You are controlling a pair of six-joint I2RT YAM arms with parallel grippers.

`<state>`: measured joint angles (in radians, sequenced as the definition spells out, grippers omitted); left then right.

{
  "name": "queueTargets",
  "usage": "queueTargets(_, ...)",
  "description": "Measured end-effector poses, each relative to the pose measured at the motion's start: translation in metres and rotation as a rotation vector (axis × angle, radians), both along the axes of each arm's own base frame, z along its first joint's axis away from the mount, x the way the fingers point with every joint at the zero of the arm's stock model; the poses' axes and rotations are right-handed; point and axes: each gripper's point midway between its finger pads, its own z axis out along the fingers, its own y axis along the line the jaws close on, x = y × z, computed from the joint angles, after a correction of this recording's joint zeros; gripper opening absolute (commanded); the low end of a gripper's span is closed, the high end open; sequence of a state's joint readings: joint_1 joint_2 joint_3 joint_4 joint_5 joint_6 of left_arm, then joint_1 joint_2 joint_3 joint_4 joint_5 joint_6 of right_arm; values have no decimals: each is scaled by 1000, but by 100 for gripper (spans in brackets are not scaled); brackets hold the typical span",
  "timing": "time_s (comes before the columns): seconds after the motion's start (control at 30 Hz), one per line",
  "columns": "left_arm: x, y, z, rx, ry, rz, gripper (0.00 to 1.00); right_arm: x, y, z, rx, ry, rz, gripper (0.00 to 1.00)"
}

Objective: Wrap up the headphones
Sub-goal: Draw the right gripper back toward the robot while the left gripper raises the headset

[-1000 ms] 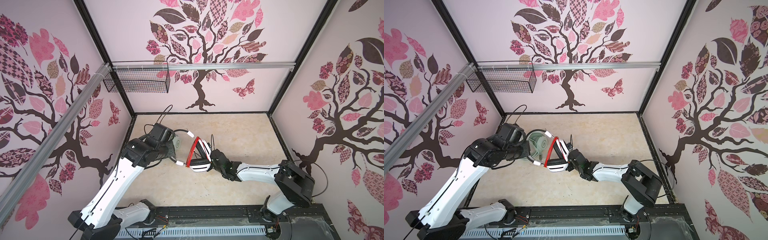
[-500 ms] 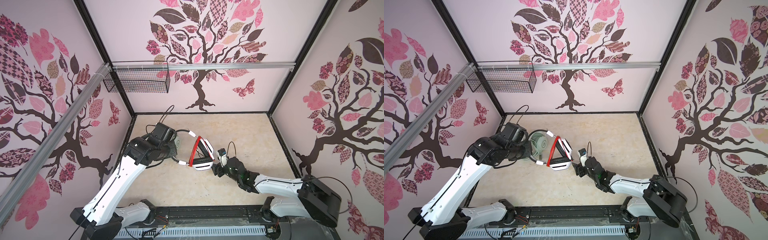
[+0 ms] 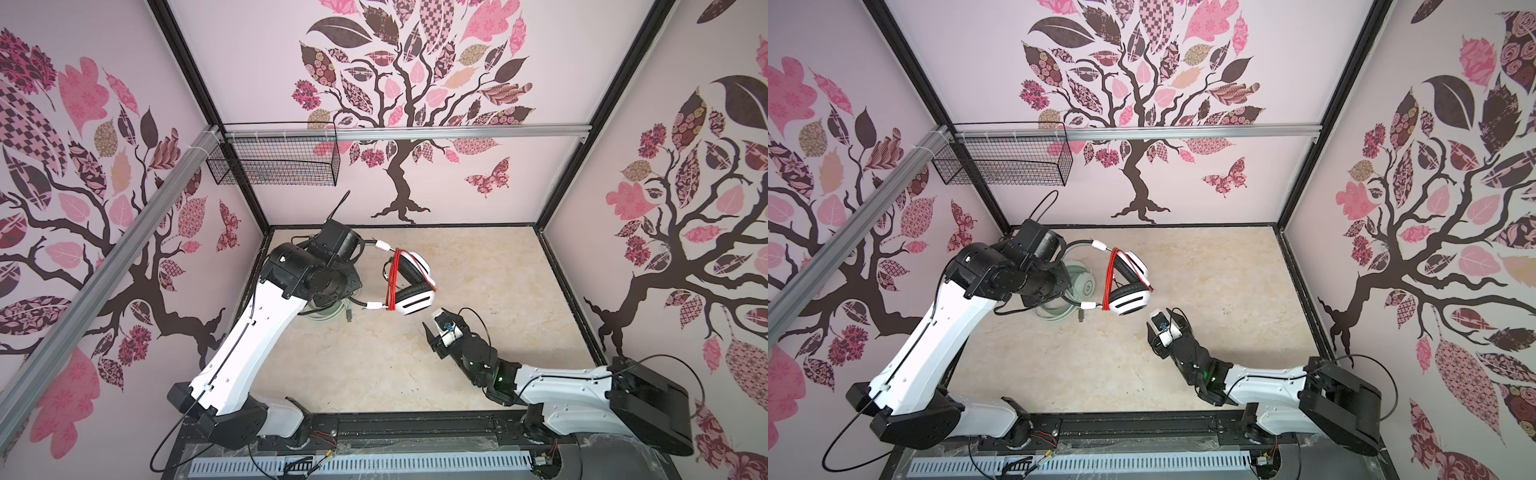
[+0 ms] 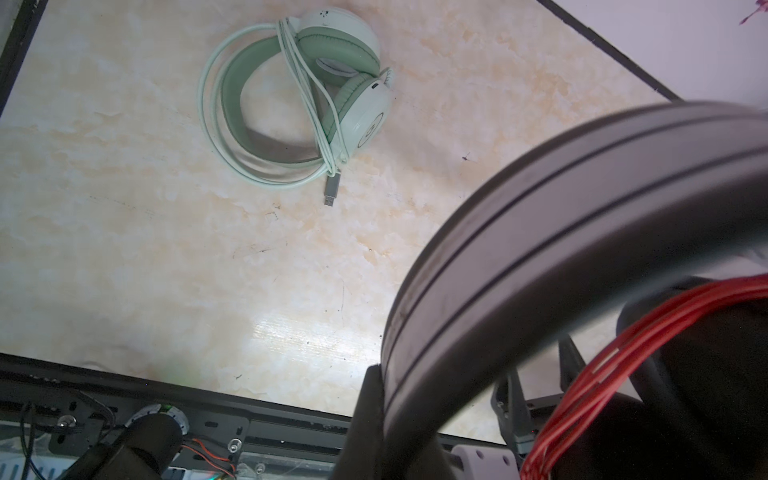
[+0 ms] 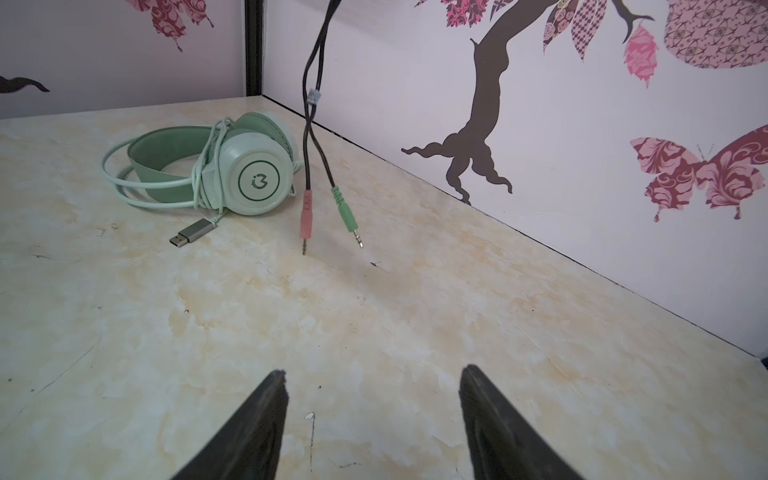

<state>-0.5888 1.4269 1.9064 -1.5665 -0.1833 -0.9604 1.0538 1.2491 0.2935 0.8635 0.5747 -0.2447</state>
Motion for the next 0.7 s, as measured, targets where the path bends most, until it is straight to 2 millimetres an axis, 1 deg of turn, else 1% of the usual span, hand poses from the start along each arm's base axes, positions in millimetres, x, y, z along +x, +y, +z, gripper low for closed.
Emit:
queueTargets(0.07, 0, 0, 7, -14, 4, 30, 0, 1, 6, -4, -39, -31, 18, 74)
queueTargets(0.13, 0, 1, 10, -30, 16, 56, 0, 1, 13, -3, -58, -77, 42, 77)
queueTargets(0.27, -5, 2, 8, -51, 57, 91, 0, 6, 27, -8, -104, -136, 63, 79)
queueTargets(0.33, -7, 1, 8, -61, 72, 100, 0, 10, 38, -7, -110, -159, 76, 79)
queueTargets(0.53, -9, -3, 8, -93, 91, 108, 0, 22, 67, 16, -74, -234, 82, 81)
queueTargets(0.6, -10, -4, 8, -99, 94, 108, 0, 28, 79, 26, -56, -249, 81, 80)
queueTargets(0.7, -10, -5, 8, -104, 97, 107, 0, 35, 92, 36, -30, -263, 77, 83)
